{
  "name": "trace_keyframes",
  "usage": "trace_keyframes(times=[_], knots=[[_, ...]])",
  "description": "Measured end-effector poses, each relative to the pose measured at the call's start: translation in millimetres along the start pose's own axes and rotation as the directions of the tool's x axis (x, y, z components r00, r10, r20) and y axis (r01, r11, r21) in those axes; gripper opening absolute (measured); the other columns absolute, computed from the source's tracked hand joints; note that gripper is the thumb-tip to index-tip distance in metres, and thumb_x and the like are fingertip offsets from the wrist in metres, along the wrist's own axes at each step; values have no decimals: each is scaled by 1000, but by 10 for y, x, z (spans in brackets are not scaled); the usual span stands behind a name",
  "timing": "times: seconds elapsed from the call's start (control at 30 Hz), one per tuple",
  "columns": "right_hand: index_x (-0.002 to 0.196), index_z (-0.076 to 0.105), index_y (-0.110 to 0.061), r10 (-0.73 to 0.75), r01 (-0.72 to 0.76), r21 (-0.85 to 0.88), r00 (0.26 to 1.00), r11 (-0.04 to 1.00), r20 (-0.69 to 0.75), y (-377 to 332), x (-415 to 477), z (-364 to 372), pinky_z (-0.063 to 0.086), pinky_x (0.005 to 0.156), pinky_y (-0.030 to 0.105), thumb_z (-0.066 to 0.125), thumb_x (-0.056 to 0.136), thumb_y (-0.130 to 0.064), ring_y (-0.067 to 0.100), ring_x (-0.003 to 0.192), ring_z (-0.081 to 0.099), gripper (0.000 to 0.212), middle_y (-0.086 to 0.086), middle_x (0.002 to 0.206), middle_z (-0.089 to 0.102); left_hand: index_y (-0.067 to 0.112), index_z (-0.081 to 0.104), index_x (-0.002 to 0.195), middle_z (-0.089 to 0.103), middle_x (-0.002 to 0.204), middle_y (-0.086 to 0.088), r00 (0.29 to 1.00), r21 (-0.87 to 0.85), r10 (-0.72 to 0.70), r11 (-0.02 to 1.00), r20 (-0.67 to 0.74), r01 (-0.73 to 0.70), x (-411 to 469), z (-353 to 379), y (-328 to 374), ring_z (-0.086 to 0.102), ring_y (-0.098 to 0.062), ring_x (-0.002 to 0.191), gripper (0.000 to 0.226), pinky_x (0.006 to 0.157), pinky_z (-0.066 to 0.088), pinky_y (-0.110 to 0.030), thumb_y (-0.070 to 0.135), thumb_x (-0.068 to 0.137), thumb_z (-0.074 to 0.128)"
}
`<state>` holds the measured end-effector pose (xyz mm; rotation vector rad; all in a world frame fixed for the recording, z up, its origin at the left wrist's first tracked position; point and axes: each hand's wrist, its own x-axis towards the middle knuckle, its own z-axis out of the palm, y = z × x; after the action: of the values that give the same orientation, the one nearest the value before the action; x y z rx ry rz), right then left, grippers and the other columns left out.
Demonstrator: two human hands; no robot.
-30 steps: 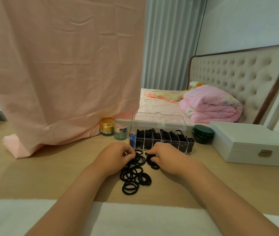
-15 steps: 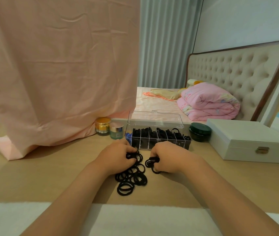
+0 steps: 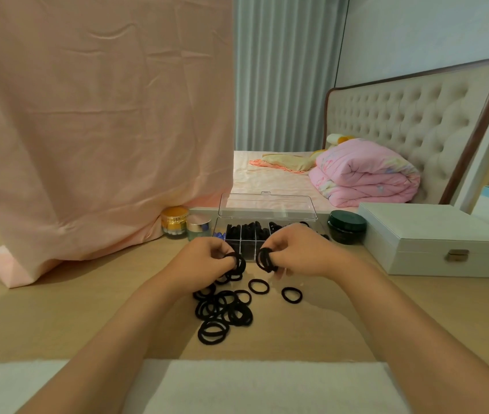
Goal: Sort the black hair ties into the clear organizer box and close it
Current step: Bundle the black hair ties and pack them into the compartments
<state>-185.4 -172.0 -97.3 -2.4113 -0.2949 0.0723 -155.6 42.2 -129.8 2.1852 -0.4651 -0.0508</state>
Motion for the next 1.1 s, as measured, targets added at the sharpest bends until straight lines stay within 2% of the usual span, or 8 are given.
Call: trace_keyframes(times=[0.17,0.23,0.37,0.43,0.57,0.77,0.97,1.1], knots=[[103,75,-21,2,-10,145,999,989,54,-98,-43,-36,54,59,19,65,94,-8,13,67,74,19,-1,81,77,23,69,92,70,80,1,999,-27,-14,1000,-32,13,36,61,62,62,-10,70,4,68,53,-25,19,91,68],[109,75,-22,20,-16,-55,998,998,60,-82,-15,12,56,63,20,61,96,-8,13,68,73,24,-1,88,76,24,69,93,68,81,3,999,1,-11,1000,-40,11,41,57,76,61,-8,71,5,67,50,-23,19,91,68],[127,69,-24,70,-40,-330,994,943,80,32,28,217,56,93,29,60,100,-18,12,99,68,30,-2,118,71,26,68,97,66,93,7,997,39,-52,998,58,49,26,-47,45,60,-6,82,13,72,47,-21,17,98,58],[129,68,-25,61,-20,-341,992,940,110,64,24,280,52,98,28,62,99,-22,11,109,65,31,-3,125,69,29,66,102,67,101,6,997,142,-51,989,54,42,26,-83,6,62,-7,89,16,72,46,-19,17,100,56],[117,73,-24,53,-14,-368,994,930,97,50,34,280,55,93,26,64,97,-22,9,100,67,22,-5,113,72,31,68,123,70,116,6,1000,359,-6,933,6,3,44,-22,-27,59,-2,82,28,68,46,-16,21,99,57],[122,66,-22,63,13,-493,989,870,137,-12,28,279,57,93,34,58,100,-23,15,102,65,23,-1,114,67,36,66,129,70,121,7,998,614,-10,788,68,-34,57,18,-56,64,-12,101,35,90,56,-33,25,96,60],[121,70,-29,5,4,-218,999,976,39,-61,-77,-134,54,91,22,60,98,-9,5,103,67,32,-16,110,66,29,72,108,71,104,6,999,481,16,876,44,-35,58,44,-77,63,-7,90,17,76,55,-24,27,91,68],[117,73,-29,99,-52,-273,982,961,161,-15,-131,-238,58,70,21,56,99,-9,6,76,68,33,-2,109,73,26,64,95,67,96,6,998,104,-48,994,33,44,45,-26,-41,65,-8,87,6,74,53,-22,21,93,66]])
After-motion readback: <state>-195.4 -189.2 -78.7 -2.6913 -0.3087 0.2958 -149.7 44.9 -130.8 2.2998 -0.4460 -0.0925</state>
